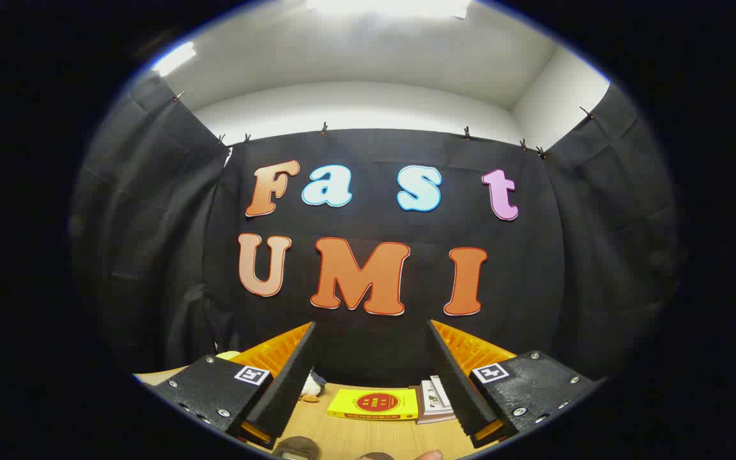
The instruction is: Open the storage box then place both shoes into the box .Put the left shoe in first, then the right shoe, with the right side of both shoes facing outward in a uniform manner.
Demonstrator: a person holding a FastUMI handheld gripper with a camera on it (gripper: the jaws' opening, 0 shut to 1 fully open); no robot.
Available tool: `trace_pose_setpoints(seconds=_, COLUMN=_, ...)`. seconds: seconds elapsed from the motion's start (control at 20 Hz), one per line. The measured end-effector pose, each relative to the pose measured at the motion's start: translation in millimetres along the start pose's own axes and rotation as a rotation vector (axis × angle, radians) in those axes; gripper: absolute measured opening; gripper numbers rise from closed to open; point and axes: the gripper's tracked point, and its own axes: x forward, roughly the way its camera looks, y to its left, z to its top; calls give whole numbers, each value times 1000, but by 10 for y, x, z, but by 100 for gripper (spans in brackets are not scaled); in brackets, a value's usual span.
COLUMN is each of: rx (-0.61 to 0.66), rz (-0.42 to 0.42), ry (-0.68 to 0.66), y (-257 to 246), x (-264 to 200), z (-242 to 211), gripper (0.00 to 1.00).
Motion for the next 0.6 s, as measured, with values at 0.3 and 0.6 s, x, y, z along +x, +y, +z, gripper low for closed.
trace_pose_setpoints(seconds=0.3, rx=-2, rz=7, ry=-13, y=34, x=6, z=31, gripper=99)
trace_pose_setpoints(seconds=0.6, rx=10, rz=1, ry=10, y=47, x=-6, z=-19, gripper=99)
